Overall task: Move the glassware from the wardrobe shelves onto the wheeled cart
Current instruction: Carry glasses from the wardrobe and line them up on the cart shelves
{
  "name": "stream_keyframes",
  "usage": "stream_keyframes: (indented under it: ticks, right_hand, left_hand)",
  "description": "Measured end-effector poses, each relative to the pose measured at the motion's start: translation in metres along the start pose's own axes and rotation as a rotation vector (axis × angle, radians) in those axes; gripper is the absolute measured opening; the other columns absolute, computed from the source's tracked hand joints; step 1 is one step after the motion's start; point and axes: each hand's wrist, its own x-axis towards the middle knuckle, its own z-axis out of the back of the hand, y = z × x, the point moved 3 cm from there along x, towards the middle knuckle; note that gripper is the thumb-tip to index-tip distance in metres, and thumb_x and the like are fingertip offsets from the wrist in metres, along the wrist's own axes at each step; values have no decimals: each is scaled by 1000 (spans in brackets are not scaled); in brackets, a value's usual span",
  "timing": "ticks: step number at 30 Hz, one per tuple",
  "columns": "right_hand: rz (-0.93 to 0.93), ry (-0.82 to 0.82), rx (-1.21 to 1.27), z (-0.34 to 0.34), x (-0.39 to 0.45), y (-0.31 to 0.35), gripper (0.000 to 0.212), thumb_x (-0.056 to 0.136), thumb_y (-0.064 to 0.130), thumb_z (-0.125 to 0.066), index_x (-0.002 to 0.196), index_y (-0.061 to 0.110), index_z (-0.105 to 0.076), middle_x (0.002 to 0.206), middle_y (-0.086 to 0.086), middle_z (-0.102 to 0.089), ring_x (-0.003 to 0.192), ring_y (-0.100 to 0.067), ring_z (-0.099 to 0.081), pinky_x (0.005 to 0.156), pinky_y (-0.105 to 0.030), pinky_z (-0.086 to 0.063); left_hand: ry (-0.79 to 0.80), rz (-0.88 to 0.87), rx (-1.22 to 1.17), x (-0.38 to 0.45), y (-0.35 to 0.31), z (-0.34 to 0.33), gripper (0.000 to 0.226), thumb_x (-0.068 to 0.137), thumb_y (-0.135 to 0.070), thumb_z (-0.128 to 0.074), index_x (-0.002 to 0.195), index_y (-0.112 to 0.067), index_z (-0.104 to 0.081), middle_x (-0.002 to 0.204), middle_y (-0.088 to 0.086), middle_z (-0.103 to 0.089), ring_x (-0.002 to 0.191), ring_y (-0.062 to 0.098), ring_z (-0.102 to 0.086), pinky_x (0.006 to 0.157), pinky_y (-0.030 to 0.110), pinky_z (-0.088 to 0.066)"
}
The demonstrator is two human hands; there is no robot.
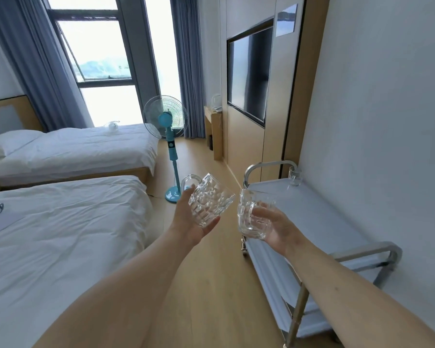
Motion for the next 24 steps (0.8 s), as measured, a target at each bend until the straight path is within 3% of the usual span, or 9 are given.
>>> stream_keyframes:
  ticks: [2,5,8,11,15,21,24]
  right_hand:
    - [-6,-16,0,10,29,6,57,66,10,-83,118,8,-60,114,-19,-61,109,-36,-55,116,-60,-34]
    - [-26,-20,-17,27,68,13,58,68,11,-83,121,7,-60,114,-20,-60,108,-36,-56,112,-58,-40]
    - [-40,-19,-39,41,98,16,56,68,14,-83,119,7,-61,112,-21,-58,105,-36,-55,103,-56,-47]
    - [-54,-63,-49,54,124,13,55,68,12,-84,119,7,-62,111,-20,-60,106,-38,-57,108,-65,-42]
    - [-56,-111,-59,68,156,9,55,72,9,-83,122,5,-60,113,-22,-60,108,-39,-57,111,-67,-37]
    - [-34,-202,-51,82,208,7,48,75,8,-82,116,7,-57,111,-21,-61,107,-37,-56,114,-64,-36]
    - [2,-283,-16,84,244,10,61,73,7,-83,126,8,-52,111,-20,-60,105,-36,-56,112,-63,-38]
  left_hand:
    - [-6,-7,44,32,-6,-9,48,78,-52,-78,105,-13,-69,78,11,-77,70,26,-76,74,43,-63]
    - [-27,-20,97,75,-15,-22,47,79,-53,-76,104,-15,-67,72,9,-75,68,25,-76,72,43,-63]
    - [-33,0,157,112,-20,-31,49,78,-55,-75,108,-17,-67,77,9,-77,71,25,-76,68,42,-63]
    - [-36,49,167,144,-20,-37,58,79,-57,-74,119,-15,-67,97,11,-78,80,25,-77,64,39,-61]
    - [-14,77,186,191,-30,-42,70,79,-62,-74,128,-13,-63,123,15,-69,102,33,-72,67,45,-61]
    - [66,146,240,264,-43,-53,58,83,-61,-70,112,-11,-68,96,13,-78,81,30,-77,69,46,-62]
    - [109,175,284,312,-56,-63,61,83,-61,-70,114,-9,-67,101,15,-77,83,32,-77,69,49,-61]
